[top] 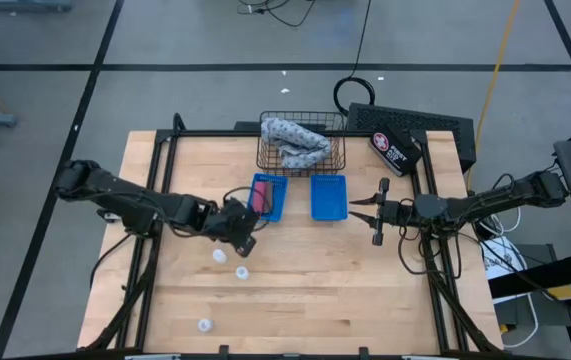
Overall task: Pick & Place Medicine items
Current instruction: Put the black bandage into the left blue bin
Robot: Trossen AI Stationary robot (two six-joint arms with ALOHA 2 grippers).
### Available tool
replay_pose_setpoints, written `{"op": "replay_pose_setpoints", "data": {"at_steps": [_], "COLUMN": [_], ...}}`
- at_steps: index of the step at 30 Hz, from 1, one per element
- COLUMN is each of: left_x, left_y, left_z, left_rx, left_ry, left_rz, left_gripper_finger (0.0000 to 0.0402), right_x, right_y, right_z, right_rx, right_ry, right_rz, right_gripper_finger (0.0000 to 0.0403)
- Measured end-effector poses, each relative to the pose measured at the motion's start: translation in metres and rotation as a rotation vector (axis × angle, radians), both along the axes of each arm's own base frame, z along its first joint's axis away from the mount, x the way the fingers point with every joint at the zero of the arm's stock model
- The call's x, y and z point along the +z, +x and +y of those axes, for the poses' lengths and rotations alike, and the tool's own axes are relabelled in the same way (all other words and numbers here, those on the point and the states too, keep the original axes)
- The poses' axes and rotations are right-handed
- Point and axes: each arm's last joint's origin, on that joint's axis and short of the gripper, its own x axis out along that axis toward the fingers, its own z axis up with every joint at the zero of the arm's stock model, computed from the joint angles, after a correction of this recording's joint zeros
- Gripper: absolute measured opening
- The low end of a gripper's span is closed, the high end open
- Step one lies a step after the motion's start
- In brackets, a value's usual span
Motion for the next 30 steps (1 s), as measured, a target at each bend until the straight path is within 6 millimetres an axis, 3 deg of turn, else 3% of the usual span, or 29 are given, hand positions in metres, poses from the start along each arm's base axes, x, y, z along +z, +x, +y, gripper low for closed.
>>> {"op": "replay_pose_setpoints", "data": {"at_steps": [12, 20, 30], "left_x": [0.011, 0.01, -0.016], "left_y": [0.019, 0.027, 0.051], "left_z": [0.042, 0.073, 0.076], "left_rx": [0.187, 0.293, 0.228], "left_ry": [0.138, 0.015, -0.025], "left_rz": [-0.185, -0.237, -0.218], "left_gripper_finger": [0.0153, 0.0152, 0.0152], "right_x": [0.002, 0.006, 0.006], "right_y": [0.0, 0.0, 0.0], "right_z": [0.0, 0.0, 0.0], "right_rx": [0.0, 0.0, 0.001], "right_ry": [0.005, 0.014, 0.016], "right_rz": [-0.023, -0.061, -0.063], "right_gripper_finger": [0.0105, 0.0105, 0.0105]}}
